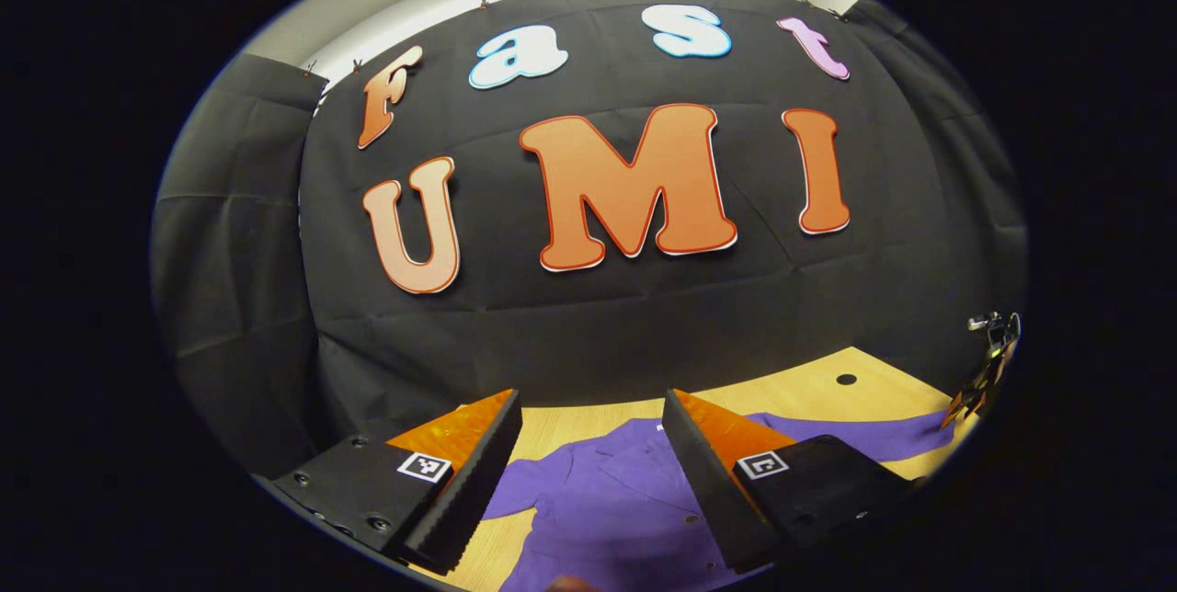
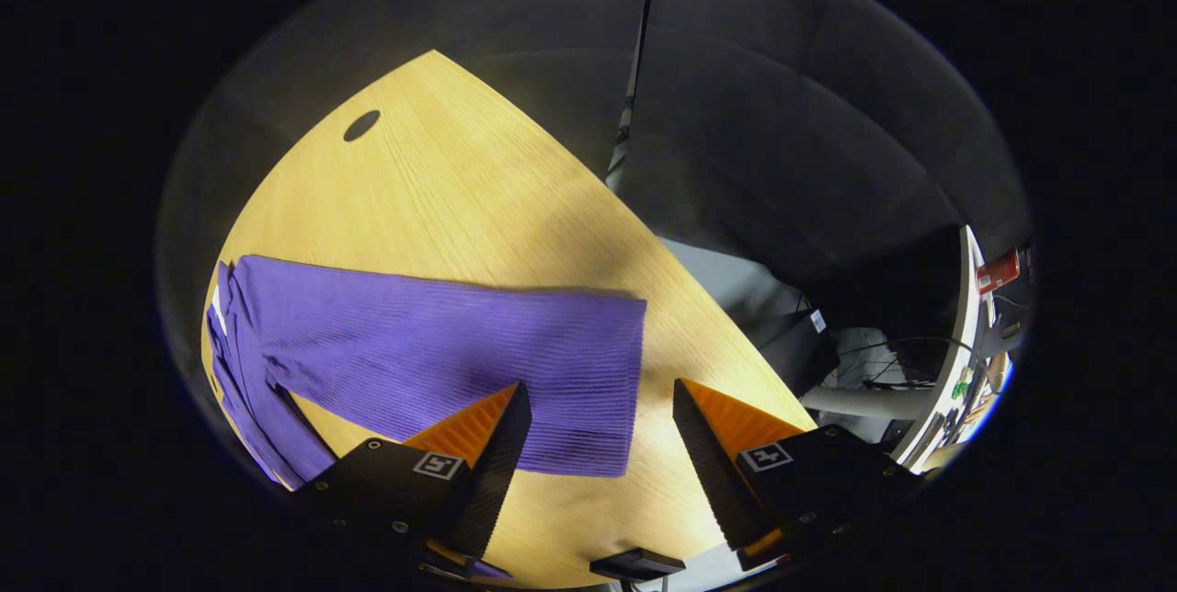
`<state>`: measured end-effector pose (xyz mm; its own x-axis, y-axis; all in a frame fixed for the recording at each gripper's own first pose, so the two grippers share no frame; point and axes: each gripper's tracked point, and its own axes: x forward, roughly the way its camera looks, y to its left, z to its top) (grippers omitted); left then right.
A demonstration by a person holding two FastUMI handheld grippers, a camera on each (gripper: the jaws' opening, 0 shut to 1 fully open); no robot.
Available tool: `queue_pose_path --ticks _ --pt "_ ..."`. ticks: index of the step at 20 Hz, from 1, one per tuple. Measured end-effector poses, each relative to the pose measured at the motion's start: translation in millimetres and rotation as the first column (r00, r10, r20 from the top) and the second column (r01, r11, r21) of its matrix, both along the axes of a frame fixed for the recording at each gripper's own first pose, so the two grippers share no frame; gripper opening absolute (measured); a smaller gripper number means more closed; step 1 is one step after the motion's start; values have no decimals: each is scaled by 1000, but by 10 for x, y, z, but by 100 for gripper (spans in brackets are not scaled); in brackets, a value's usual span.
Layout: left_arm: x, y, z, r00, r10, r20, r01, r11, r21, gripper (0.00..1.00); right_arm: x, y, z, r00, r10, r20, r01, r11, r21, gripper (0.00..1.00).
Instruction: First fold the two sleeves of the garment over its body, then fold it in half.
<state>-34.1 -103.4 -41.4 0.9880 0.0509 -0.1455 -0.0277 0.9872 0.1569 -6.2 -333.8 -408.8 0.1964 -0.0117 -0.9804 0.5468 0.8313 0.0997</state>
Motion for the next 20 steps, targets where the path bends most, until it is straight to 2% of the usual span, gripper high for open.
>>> queue_pose_path --ticks 2,8,12,14,16,17,18,19,20 --pt "-35 -7 -16 1000 5 -5 -5 1000 13 97 -31 55 -59 999 -20 -28 21 999 36 91" --pt "-115 57 -137 999 36 -33 -36 999 3 97 22 25 -95 997 -30 -70 32 999 33 84" --pt "-139 68 -138 999 35 -34 -35 999 -2 97 122 152 -77 995 -48 -87 52 997 48 64" --pt "-149 102 -94 999 31 -23 -31 999 6 97 162 183 -83 994 -81 -76 86 994 72 31" --pt "-168 179 -104 999 34 -23 -33 999 8 97 176 229 -38 992 -110 -69 116 988 98 5" --pt "-165 223 -98 999 37 -23 -37 999 5 100 191 233 0 994 -104 -44 108 988 109 3" --pt "-151 270 -125 999 40 -27 -40 999 1 97 235 257 65 994 -105 -22 106 987 117 4" --pt "-137 309 -136 999 40 -30 -41 999 -3 100 281 328 163 994 -105 1 104 986 132 3" --pt "-130 340 -156 999 38 -35 -39 999 -7 96 320 384 267 995 -103 18 99 985 143 4"
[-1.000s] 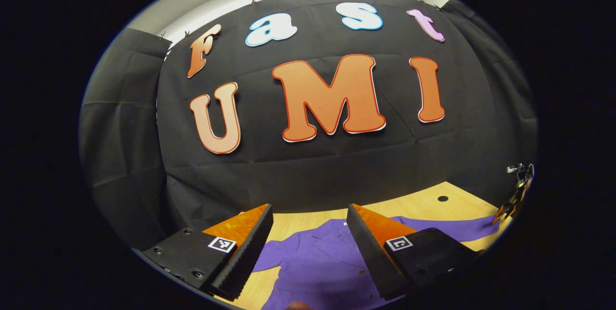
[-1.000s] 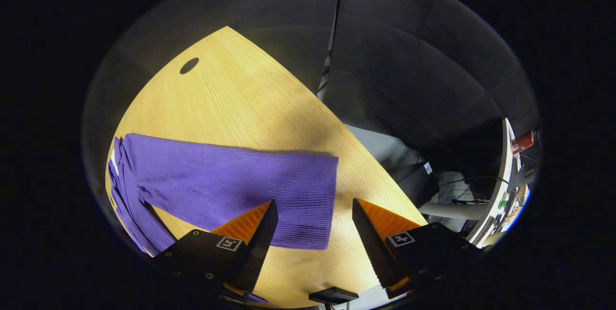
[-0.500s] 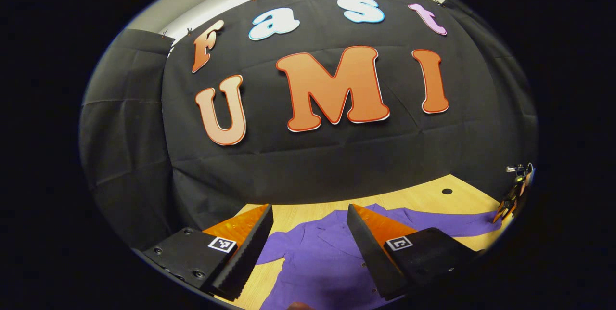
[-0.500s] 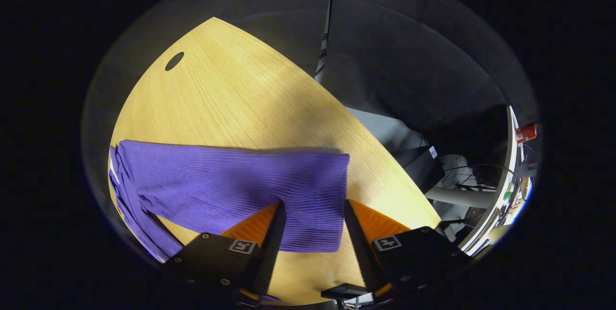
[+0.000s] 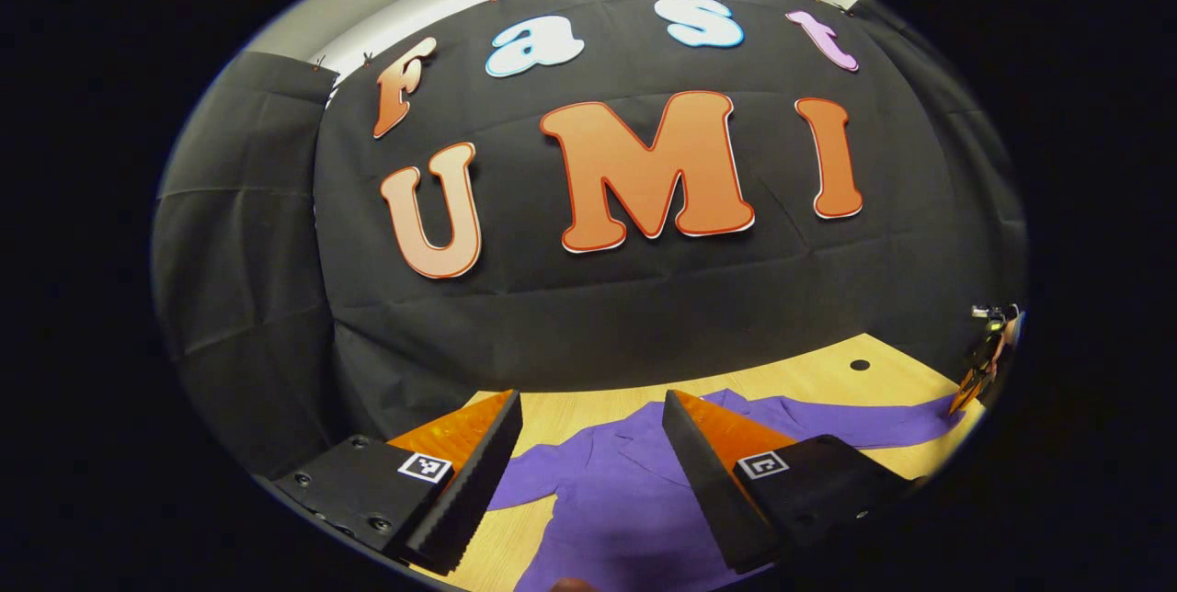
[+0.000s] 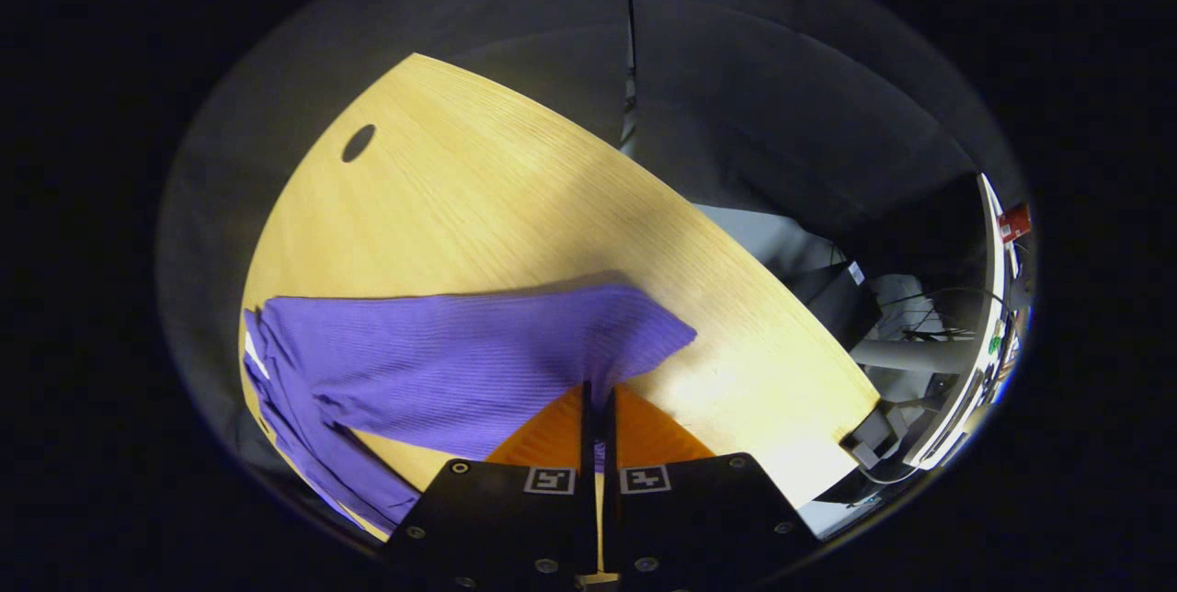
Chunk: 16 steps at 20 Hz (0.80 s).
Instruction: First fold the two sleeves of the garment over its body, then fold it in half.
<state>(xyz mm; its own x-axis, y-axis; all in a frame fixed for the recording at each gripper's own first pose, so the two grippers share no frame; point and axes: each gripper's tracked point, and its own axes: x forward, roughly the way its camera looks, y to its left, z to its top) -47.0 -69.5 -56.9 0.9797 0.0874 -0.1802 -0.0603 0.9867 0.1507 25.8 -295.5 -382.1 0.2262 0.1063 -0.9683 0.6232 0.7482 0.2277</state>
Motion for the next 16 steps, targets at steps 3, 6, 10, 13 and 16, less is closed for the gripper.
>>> queue_pose_path --ticks 3,6,10,13,16 --pt "63 96 21 1000 -17 6 17 1000 -12 96 53 128 330 998 30 52 -29 999 -16 3" --pt "108 193 39 999 -42 23 43 999 -23 97 178 382 748 991 62 118 -60 998 -23 3" --pt "203 423 15 998 -57 23 58 997 -49 96 334 819 1331 970 141 199 -131 989 -65 3" --pt "286 600 3 998 -68 16 68 997 -43 96 484 1205 1712 946 198 256 -181 979 -91 3" --pt "355 745 40 997 -77 28 79 996 -44 96 572 1575 2051 920 260 294 -233 965 -125 3"
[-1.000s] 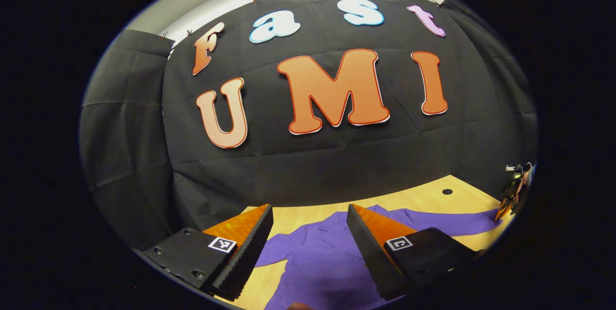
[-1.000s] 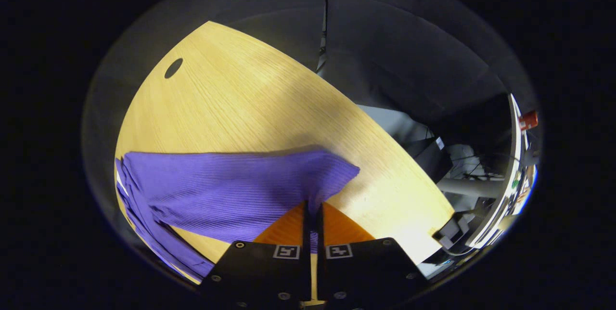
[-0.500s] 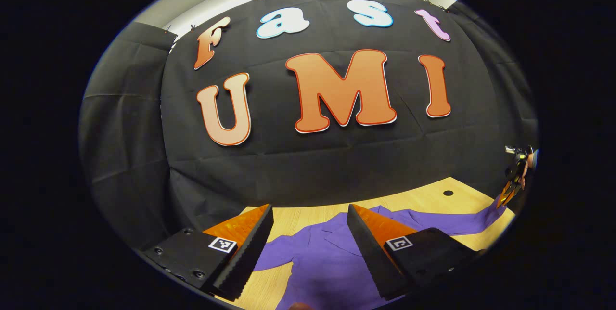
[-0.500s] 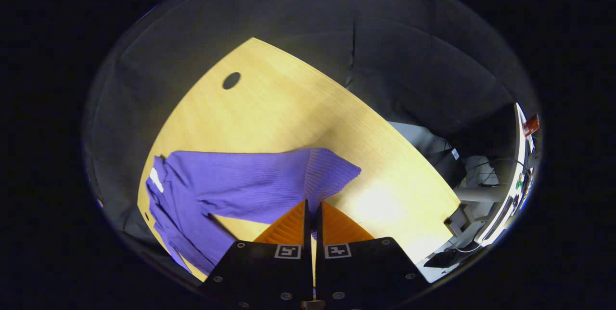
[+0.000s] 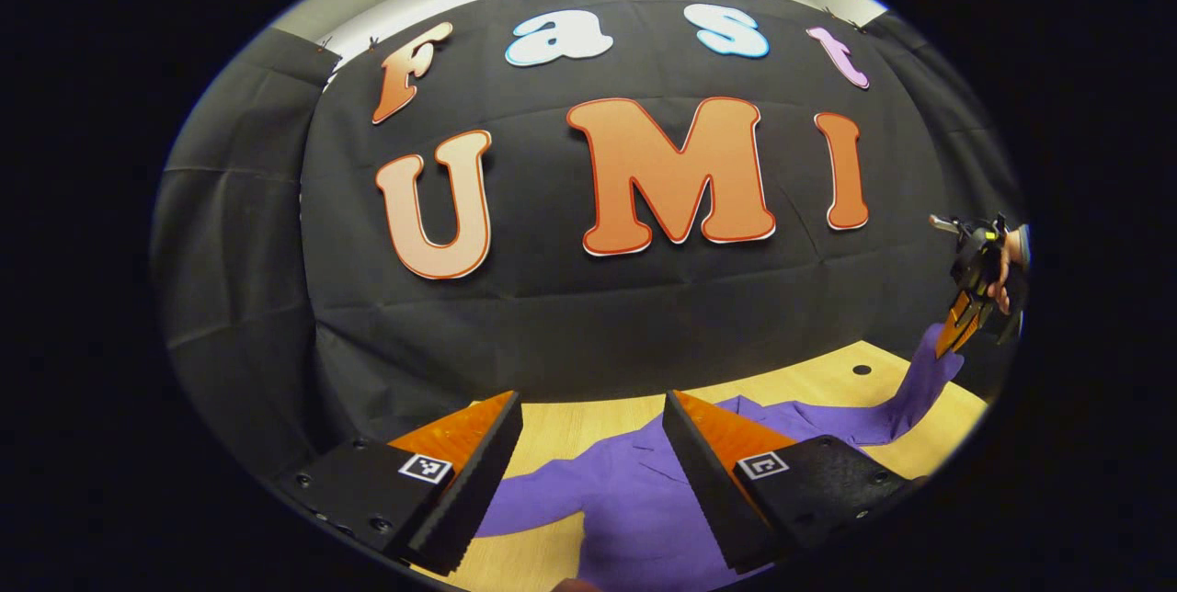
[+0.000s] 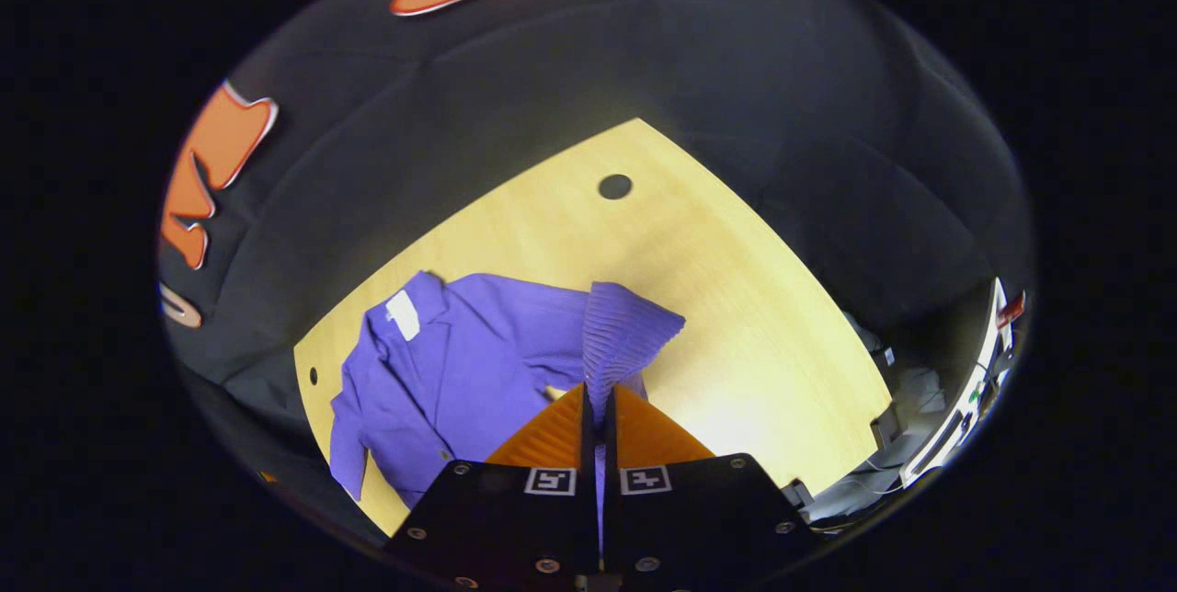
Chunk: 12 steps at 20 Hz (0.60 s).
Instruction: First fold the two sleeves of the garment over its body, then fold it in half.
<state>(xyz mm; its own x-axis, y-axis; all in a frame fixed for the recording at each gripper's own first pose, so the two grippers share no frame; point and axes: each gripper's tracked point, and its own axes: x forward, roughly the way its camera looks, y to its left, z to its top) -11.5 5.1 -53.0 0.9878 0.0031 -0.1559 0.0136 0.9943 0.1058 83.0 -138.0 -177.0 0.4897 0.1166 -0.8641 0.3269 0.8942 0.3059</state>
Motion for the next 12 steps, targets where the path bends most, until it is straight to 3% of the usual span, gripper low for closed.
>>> queue_pose_path --ticks 6,12 --pt "28 297 -132 999 -5 -33 5 1000 -24 96 153 660 546 991 104 87 -101 994 -39 3" --pt "53 727 -255 997 40 -59 -42 998 -42 96 183 1347 816 970 197 141 -194 980 -36 3"
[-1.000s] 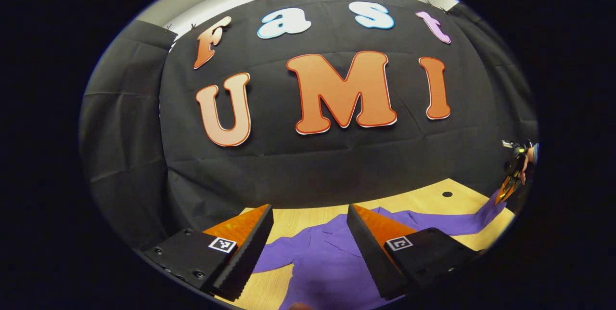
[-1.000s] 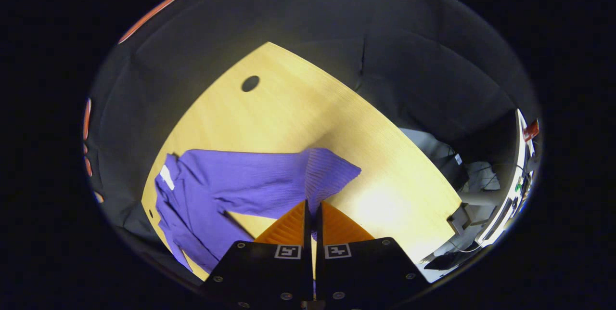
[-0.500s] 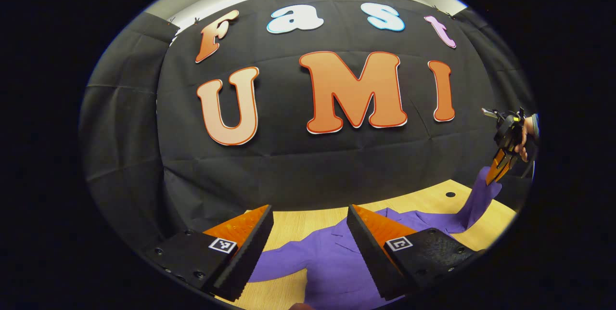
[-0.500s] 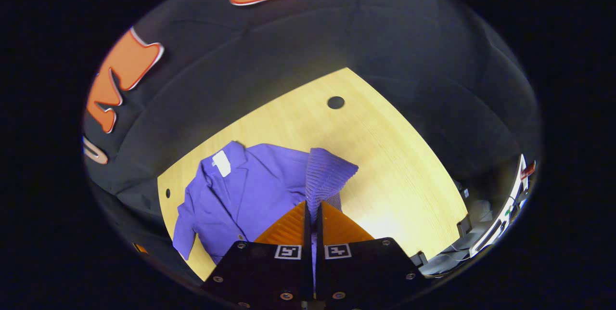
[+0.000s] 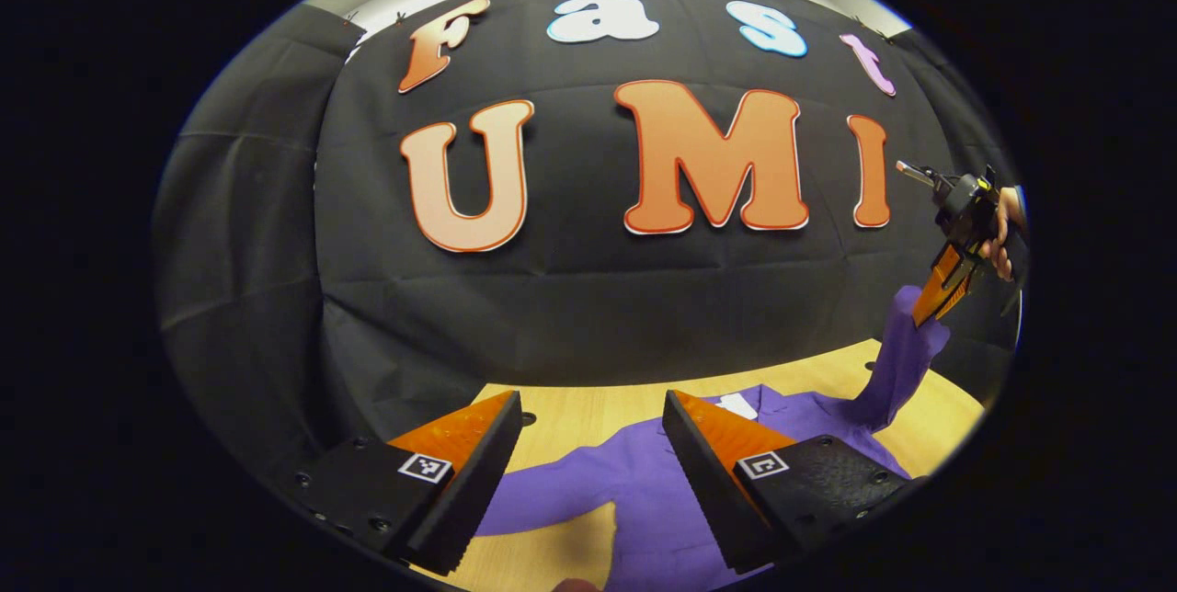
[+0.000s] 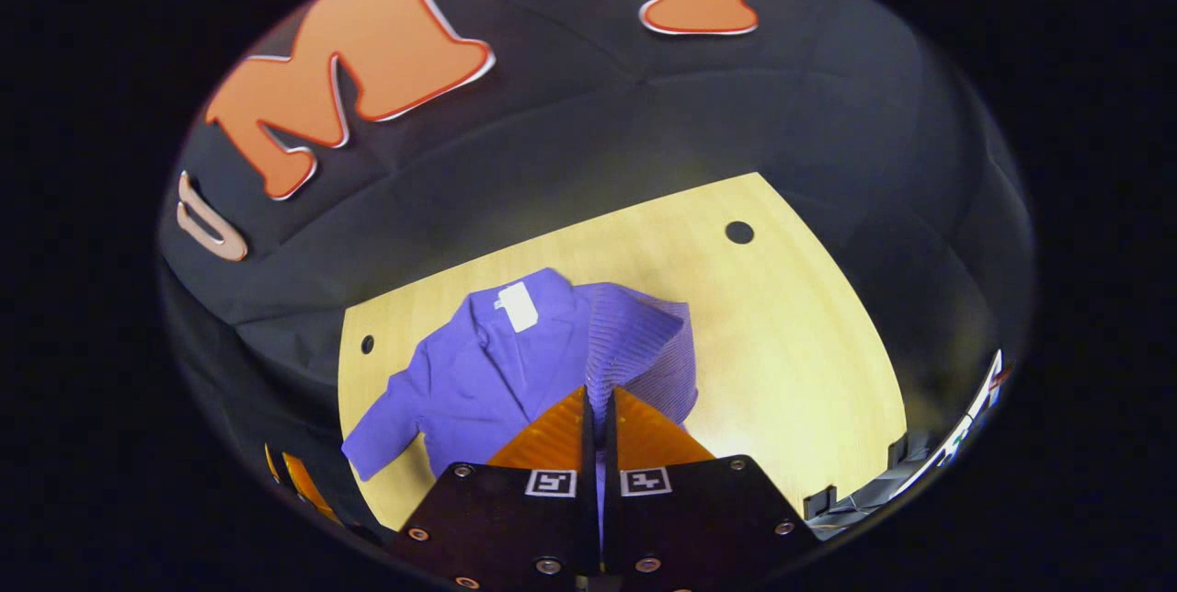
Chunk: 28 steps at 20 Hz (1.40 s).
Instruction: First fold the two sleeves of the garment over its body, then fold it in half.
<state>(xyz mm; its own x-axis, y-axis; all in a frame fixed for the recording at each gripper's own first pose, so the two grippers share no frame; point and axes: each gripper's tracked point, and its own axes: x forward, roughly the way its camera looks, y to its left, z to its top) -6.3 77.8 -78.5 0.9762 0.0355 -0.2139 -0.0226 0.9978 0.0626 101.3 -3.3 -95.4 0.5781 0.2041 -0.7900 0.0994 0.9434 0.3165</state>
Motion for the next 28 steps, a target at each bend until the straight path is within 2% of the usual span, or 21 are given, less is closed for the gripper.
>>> queue_pose_path --ticks 7,11,14,19,22,24,25,28 --pt "-16 678 -228 997 56 -53 -52 996 68 97 -116 938 -45 988 151 -12 -151 988 28 3" --pt "-69 953 -317 992 103 -70 -96 991 88 97 -140 1358 -67 976 216 -5 -216 976 36 3" --pt "-105 1098 -370 989 125 -84 -116 988 105 97 -205 1666 -110 967 255 -12 -253 964 80 5" --pt "-145 1311 -524 977 172 -122 -159 981 111 97 -303 2002 -9 947 319 25 -318 933 170 21" --pt "-152 1423 -638 969 198 -145 -183 977 113 97 -260 1899 8 951 307 46 -310 939 150 24" --pt "-137 1510 -725 962 215 -169 -196 973 119 97 -226 1763 68 953 291 84 -300 945 132 33" --pt "-115 1555 -767 957 224 -185 -203 971 127 97 -204 1697 112 953 283 107 -296 947 126 43" --pt "-58 1710 -897 939 248 -239 -225 967 118 97 -151 1469 240 953 247 177 -268 957 107 60"
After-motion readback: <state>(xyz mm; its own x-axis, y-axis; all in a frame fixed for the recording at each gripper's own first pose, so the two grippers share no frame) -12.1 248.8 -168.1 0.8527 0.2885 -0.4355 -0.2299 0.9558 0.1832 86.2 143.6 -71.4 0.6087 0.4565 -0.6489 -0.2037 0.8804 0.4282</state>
